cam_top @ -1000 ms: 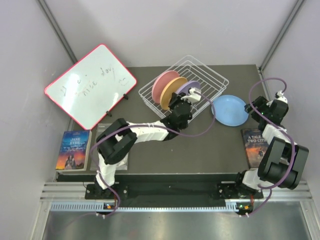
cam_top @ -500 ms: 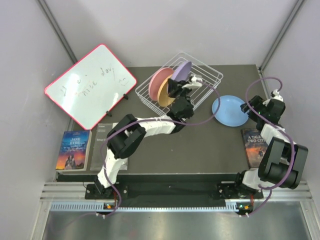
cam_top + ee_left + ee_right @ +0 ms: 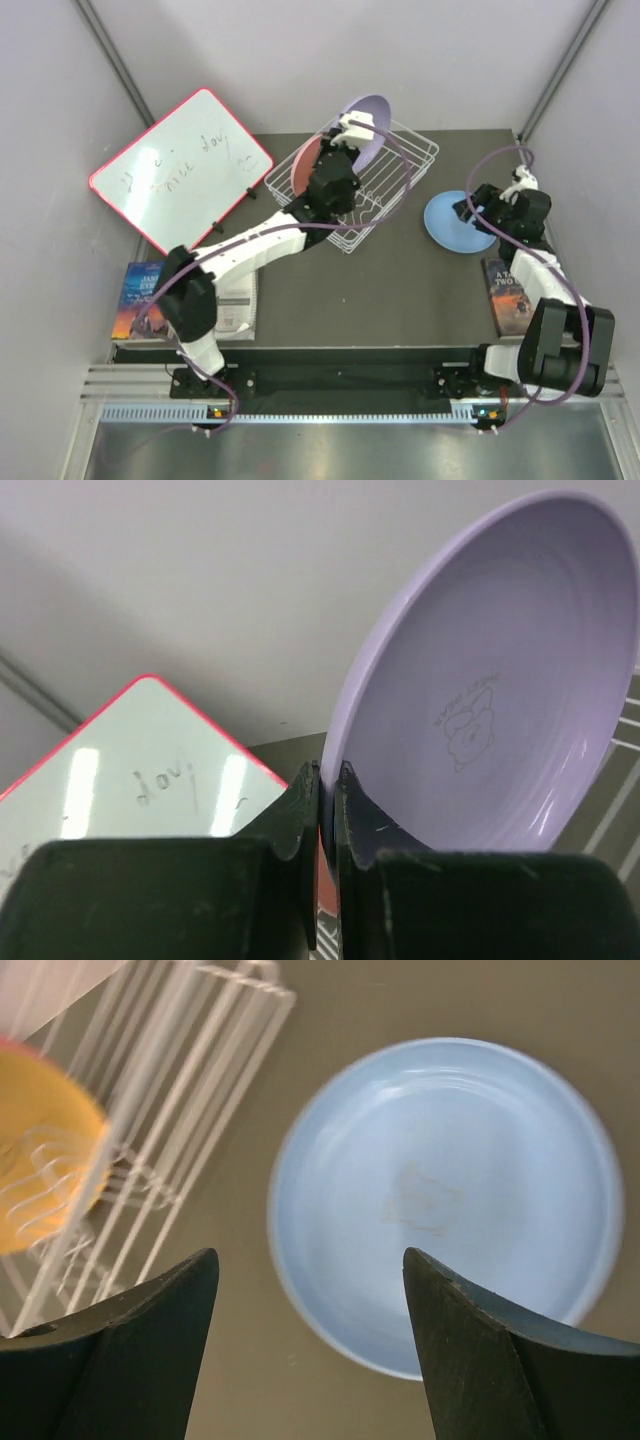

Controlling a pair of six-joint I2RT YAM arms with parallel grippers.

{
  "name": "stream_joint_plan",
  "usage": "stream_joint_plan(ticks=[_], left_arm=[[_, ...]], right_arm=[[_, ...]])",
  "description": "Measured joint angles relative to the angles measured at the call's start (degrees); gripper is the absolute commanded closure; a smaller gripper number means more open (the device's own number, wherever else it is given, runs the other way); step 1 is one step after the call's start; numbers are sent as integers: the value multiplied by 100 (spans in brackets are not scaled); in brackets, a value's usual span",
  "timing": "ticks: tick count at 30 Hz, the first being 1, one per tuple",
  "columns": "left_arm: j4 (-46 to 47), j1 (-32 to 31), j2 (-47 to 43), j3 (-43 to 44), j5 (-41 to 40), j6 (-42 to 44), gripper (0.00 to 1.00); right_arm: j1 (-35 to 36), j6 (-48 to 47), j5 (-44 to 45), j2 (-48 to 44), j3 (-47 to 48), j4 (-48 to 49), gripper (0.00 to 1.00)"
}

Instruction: Unload the plates from the dish rack

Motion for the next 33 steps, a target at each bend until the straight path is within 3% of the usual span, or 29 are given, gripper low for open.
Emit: stream_joint_plan(ticks=[5,13,26,30,31,33], left_arm=[[-1513,76,-857,20,1215,-1655,100],[-2887,450,-887,-146,3368,-3615,100],[-3230,730,-575,-372,4496,-4660,100],[-3224,730,-570,-372,4721,-4763,100],[-3211,730,-570,-376,4767,-4782,100],[-3141,730,-570,-411,4885,-4798,100]], right_arm=[[765,-96,-151,-479,186,-28,25],[1071,155,-315,-837,-70,774,19],[1340,289,-586,-728,-129,1399,23],[1473,295,-590,-503,-129,1469,47],[1497,289,-601,-446,-127,1486,67],[1521,297,-647,-319,-127,1521,97]])
